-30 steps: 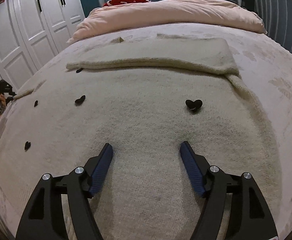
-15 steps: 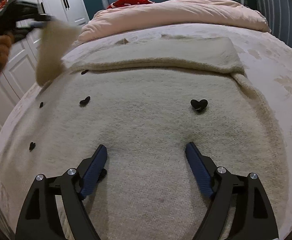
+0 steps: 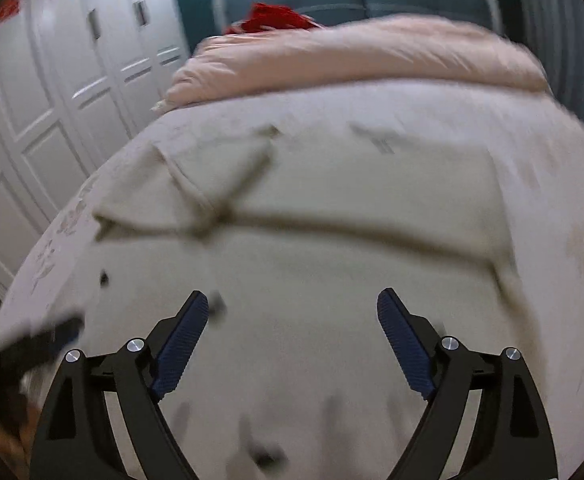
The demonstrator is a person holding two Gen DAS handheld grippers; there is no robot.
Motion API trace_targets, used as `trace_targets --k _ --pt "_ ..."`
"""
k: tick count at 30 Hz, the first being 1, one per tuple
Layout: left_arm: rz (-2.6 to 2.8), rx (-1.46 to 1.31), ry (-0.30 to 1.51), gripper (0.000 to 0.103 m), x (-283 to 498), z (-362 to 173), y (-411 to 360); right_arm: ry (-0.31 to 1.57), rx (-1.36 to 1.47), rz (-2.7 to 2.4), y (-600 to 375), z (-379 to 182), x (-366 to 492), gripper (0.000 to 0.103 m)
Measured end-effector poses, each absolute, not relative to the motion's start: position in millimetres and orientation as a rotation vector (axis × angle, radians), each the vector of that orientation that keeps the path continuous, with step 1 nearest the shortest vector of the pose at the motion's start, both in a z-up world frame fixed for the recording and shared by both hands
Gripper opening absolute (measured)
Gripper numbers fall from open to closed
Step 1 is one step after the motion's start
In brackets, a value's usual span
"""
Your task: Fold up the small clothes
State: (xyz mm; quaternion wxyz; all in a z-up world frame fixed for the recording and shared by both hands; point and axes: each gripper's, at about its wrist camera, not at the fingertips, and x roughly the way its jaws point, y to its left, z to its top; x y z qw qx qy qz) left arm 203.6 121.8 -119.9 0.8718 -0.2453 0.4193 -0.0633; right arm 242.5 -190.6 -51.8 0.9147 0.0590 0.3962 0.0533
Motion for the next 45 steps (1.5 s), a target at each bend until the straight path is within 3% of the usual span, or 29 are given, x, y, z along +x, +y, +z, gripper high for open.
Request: trace_targets --k 5,10,11,12,16,17,18,20,24,29,32,33,35,37,38,39,41,45 --pt "-0.165 -0.442 0.846 0.063 197 -121 118 0.800 -0.156 0.150 -109 -34 325 0.084" --pt "-0.179 -0.428 0.830 0.071 195 -123 116 0.911 -0.247 0.129 -64 -61 387 0.081" --pt "-0.181 -0.420 0.826 0.073 194 -123 115 0.934 -0.253 0.119 -61 -70 394 0.076" --pt "-0.184 -0.414 0.823 0.074 194 -123 114 0.956 -0.259 0.109 -58 -78 400 0.061" --pt "-0.196 -0.419 0.814 0.076 194 -123 114 1.009 -0.184 0.101 -59 -93 412 0.031" --pt "-0.198 -0.423 0.814 0.076 194 -123 114 1.007 -0.142 0.104 -64 -87 413 0.017" --pt "-0.202 -0.428 0.817 0.076 195 -122 115 1.001 -0.092 0.108 -70 -80 413 0.010" --pt "-0.203 -0.461 0.838 0.076 200 -116 119 0.943 0.084 0.127 -98 -51 408 0.008" --pt "-0.235 -0.692 0.849 0.078 233 -90 142 0.821 0.452 0.135 -184 -15 380 0.007" --pt "-0.223 -0.854 0.877 0.080 320 -82 151 0.963 0.553 0.000 -247 -80 370 0.010" --pt "-0.162 -0.900 0.950 0.080 371 -98 143 1.003 0.600 0.007 -256 -102 370 0.019" --pt "-0.148 -0.918 0.971 0.080 379 -104 141 0.997 0.621 0.014 -259 -104 370 0.033" --pt "-0.065 -0.975 1.029 0.080 394 -123 141 0.953 0.660 -0.002 -263 -101 367 0.049" --pt "0.006 -1.038 1.016 0.068 397 -134 145 0.930 0.682 -0.021 -268 -100 370 0.049" --pt "0.027 -1.041 1.003 0.054 399 -133 148 0.929 0.699 -0.030 -272 -101 376 0.042" --pt "0.042 -1.016 0.986 0.033 401 -129 148 0.933 0.712 -0.027 -281 -102 382 0.008" --pt "0.047 -0.960 0.951 0.016 403 -116 149 0.894 0.771 0.001 -291 -93 385 0.007" --pt "-0.006 -0.857 0.900 0.016 397 -105 145 0.645 0.960 0.029 -333 -75 336 0.006"
